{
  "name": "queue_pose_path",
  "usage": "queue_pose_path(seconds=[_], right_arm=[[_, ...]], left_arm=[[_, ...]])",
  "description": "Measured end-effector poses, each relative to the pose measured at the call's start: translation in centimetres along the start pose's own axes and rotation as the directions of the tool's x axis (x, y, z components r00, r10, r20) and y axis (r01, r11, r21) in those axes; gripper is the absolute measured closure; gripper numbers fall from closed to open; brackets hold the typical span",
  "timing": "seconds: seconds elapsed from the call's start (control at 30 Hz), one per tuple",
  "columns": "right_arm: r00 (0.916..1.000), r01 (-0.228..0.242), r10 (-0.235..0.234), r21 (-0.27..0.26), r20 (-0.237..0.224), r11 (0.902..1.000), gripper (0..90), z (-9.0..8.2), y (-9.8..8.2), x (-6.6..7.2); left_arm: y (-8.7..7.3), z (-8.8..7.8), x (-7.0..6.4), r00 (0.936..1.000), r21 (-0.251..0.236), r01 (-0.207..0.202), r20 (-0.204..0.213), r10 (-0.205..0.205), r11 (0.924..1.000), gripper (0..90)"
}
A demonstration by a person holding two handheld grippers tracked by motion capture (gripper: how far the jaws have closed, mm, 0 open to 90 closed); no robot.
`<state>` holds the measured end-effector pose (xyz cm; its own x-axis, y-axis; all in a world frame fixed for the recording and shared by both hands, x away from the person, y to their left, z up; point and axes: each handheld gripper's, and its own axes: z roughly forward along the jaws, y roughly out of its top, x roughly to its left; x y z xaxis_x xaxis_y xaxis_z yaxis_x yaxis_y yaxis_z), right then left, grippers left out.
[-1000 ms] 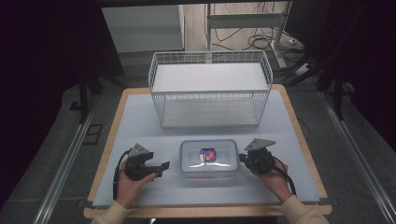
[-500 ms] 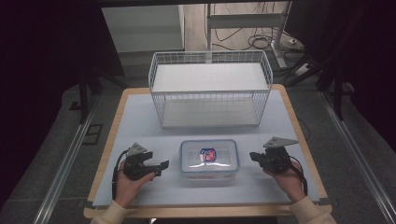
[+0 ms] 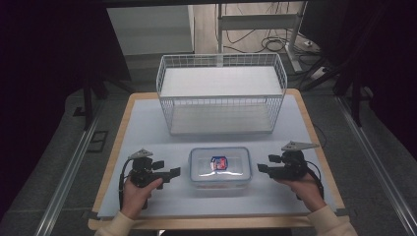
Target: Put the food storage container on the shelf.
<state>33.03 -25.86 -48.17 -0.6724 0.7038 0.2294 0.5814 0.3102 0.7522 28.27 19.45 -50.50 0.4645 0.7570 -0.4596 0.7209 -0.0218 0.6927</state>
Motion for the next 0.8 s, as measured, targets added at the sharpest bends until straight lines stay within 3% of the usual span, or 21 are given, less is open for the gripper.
queue_pose_path(seconds=[0.03,0.07,0.1,0.17,0.37,0.4,0.53,0.63,0.8], right_arm=[[1.0000,0.002,-0.002,-0.004,-0.005,1.0000,30.9,-0.1,0.0,0.0],[1.0000,0.000,0.000,-0.006,-0.007,1.0000,30.2,-0.2,0.0,0.0],[1.0000,0.000,0.000,-0.010,-0.005,0.9999,29.7,-0.3,0.0,0.0],[0.9999,-0.009,0.008,-0.017,-0.006,0.9998,29.3,-0.5,0.0,-0.1],[0.9998,-0.021,0.021,-0.032,-0.006,0.9993,29.2,-0.5,0.2,-0.3],[0.9997,-0.022,0.022,-0.030,-0.006,0.9993,29.1,-0.5,0.2,-0.3],[0.9998,-0.017,0.017,-0.030,-0.007,0.9994,29.0,-0.5,0.2,-0.2],[0.9998,-0.017,0.017,-0.030,-0.003,0.9994,29.0,-0.5,0.2,-0.1],[0.9998,-0.020,0.020,-0.027,0.000,0.9994,29.0,-0.4,0.2,-0.1]], left_arm=[[0.0,0.0,0.0,1.0000,0.000,0.000,0.000,0.000,1.0000,12.7],[0.2,0.2,-0.1,0.9998,0.001,0.010,0.018,-0.010,0.9999,12.6],[0.7,0.7,-0.4,0.9974,0.005,0.036,0.062,-0.037,0.9993,12.4],[1.0,1.1,-0.6,0.9950,0.007,0.049,0.086,-0.049,0.9988,11.9],[1.5,2.0,-0.7,0.9907,0.026,0.067,0.117,-0.070,0.9974,11.8],[1.5,2.5,-0.7,0.9869,0.034,0.088,0.133,-0.091,0.9956,11.8],[1.7,3.2,-0.6,0.9824,0.047,0.106,0.149,-0.112,0.9932,11.8],[1.6,4.2,-0.4,0.9745,0.079,0.130,0.173,-0.142,0.9883,11.5],[1.5,5.3,-0.6,0.9661,0.113,0.141,0.201,-0.162,0.9835,11.2]])
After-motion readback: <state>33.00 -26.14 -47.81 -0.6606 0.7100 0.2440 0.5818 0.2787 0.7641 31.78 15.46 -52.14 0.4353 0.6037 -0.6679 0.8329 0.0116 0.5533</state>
